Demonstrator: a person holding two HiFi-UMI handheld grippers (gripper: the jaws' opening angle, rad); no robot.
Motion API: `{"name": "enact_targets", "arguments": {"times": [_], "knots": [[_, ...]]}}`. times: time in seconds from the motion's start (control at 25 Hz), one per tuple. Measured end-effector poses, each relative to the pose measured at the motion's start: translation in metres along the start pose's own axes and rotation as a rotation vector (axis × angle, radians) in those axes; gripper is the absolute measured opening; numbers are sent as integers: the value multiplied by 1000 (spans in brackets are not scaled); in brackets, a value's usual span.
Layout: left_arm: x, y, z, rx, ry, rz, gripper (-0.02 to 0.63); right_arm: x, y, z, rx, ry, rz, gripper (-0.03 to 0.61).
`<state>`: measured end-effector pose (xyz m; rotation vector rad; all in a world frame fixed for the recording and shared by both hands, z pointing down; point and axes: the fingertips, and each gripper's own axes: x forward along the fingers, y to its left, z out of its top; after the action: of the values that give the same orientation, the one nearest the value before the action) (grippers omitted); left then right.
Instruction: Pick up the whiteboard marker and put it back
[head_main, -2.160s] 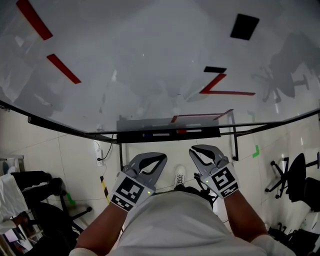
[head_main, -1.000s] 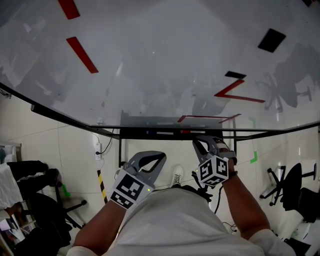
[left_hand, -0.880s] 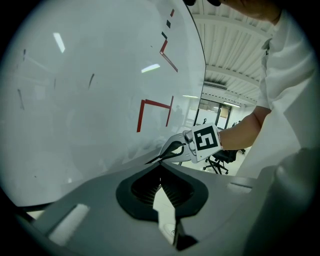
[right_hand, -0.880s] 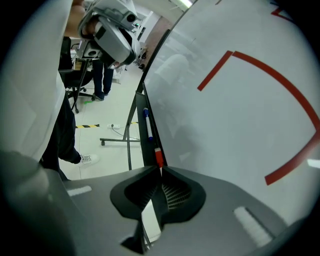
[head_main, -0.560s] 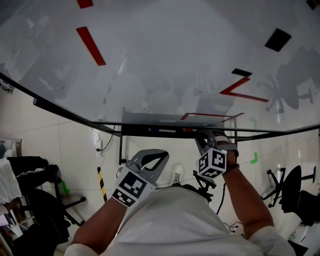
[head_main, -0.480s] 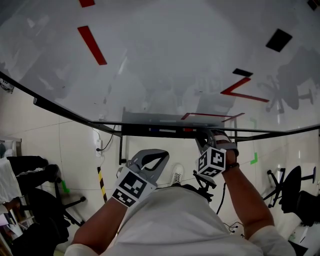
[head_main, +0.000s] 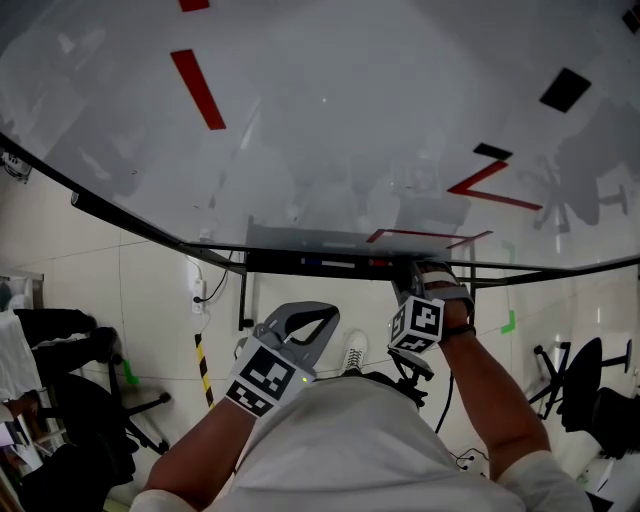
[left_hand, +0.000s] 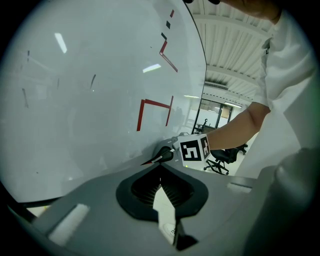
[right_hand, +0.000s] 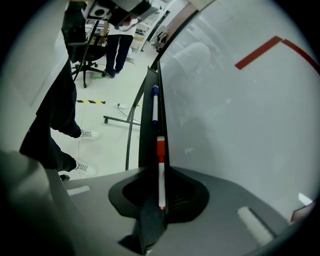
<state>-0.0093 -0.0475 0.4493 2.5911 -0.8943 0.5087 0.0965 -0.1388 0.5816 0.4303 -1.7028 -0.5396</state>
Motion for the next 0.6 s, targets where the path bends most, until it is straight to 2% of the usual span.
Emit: {"name": "enact_targets", "arguments": {"times": [0.28,0.6], "knots": [[-4,2,-1,-9,0,10,17,5,-3,4,-59,8,-16,43],[-4,-2,-2,-6,2,4,17,2,-5,5,-68,24,-17,38]]}}
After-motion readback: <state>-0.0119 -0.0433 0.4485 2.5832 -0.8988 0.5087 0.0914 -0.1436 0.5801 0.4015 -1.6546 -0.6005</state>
